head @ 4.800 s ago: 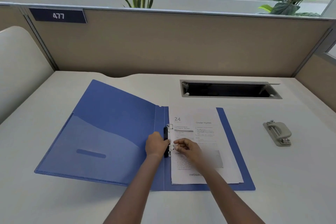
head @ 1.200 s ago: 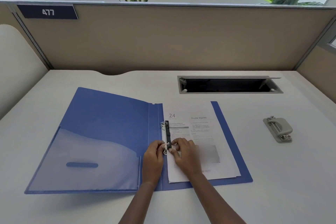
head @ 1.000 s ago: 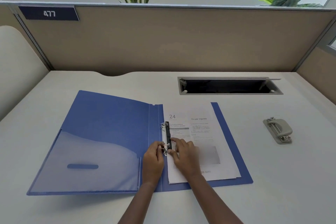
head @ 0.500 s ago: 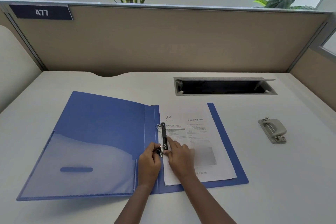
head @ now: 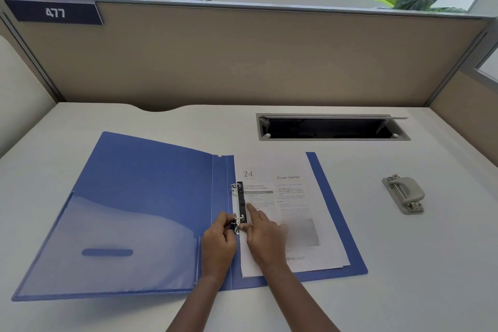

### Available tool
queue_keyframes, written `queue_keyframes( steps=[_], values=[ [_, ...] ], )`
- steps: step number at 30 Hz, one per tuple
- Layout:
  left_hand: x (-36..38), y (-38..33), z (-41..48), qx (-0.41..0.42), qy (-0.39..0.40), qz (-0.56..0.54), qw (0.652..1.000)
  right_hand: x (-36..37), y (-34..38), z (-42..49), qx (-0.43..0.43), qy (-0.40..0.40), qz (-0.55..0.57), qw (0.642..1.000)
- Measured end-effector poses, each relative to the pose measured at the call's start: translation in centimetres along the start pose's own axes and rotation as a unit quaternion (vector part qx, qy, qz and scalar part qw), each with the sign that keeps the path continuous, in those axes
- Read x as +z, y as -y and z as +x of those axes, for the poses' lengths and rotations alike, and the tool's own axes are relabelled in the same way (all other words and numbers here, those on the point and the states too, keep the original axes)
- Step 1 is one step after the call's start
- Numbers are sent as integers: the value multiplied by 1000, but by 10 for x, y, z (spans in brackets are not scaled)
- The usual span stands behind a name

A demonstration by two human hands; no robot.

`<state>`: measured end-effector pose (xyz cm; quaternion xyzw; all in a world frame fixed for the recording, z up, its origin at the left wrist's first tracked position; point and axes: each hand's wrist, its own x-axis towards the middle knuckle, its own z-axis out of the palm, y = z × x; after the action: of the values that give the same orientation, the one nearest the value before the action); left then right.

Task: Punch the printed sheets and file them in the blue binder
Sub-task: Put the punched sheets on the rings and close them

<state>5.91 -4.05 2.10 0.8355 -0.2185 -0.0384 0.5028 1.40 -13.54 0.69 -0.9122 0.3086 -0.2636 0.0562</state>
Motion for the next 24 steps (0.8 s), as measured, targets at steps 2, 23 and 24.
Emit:
queue_keyframes(
  steps=[2, 23, 24],
  values=[
    [-1, -2, 0, -2, 2, 4, 1000, -1, 1, 0, 6, -4, -5, 1000],
    [-4, -8, -2, 10, 10, 13, 1000, -21, -3, -11, -49, 56, -20, 997],
    [-4, -8, -3, 13, 15, 21, 1000, -24, -7, -14, -60, 54, -23, 996]
  ],
)
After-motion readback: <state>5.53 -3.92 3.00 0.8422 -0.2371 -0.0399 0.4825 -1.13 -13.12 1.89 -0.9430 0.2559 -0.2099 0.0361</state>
